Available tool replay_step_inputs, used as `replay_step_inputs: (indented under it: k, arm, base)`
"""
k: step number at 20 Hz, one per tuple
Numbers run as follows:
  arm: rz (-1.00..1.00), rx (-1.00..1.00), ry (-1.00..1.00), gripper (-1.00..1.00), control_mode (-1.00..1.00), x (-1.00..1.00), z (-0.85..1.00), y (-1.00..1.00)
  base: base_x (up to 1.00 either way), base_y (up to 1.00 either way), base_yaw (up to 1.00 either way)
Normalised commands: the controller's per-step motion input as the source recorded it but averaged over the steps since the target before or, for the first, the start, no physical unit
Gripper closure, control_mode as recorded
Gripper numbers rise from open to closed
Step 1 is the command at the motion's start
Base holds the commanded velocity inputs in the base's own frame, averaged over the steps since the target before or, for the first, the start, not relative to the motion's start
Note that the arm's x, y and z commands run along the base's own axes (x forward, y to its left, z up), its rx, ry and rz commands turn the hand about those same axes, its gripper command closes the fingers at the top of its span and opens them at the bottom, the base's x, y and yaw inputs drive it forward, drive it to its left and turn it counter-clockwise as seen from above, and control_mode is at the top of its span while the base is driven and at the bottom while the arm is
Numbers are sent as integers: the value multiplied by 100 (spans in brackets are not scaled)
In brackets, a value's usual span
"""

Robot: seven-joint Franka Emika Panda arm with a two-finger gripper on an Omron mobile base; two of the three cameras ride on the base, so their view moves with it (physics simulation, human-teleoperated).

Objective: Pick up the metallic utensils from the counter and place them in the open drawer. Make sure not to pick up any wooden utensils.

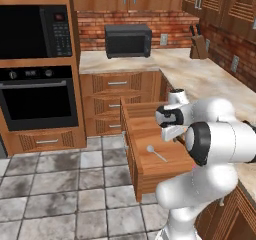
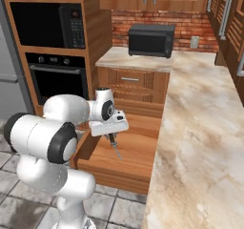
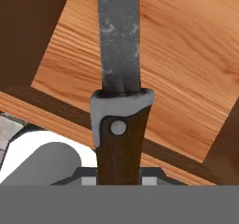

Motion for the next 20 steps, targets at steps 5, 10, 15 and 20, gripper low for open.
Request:
replay_step_inputs:
  k: [5, 10, 15, 20]
  arm:
    - [10, 1, 4, 100, -100, 62, -69, -19]
    - [10, 0, 0, 100, -100, 45, -57, -21]
    - [9, 0, 0, 100, -100, 33, -65, -8]
    - [5, 0, 0, 100, -100, 26, -64, 0]
  base:
    - [0, 0, 0]
    - [0, 0, 0]
    - [0, 0, 0]
    - [0, 0, 0]
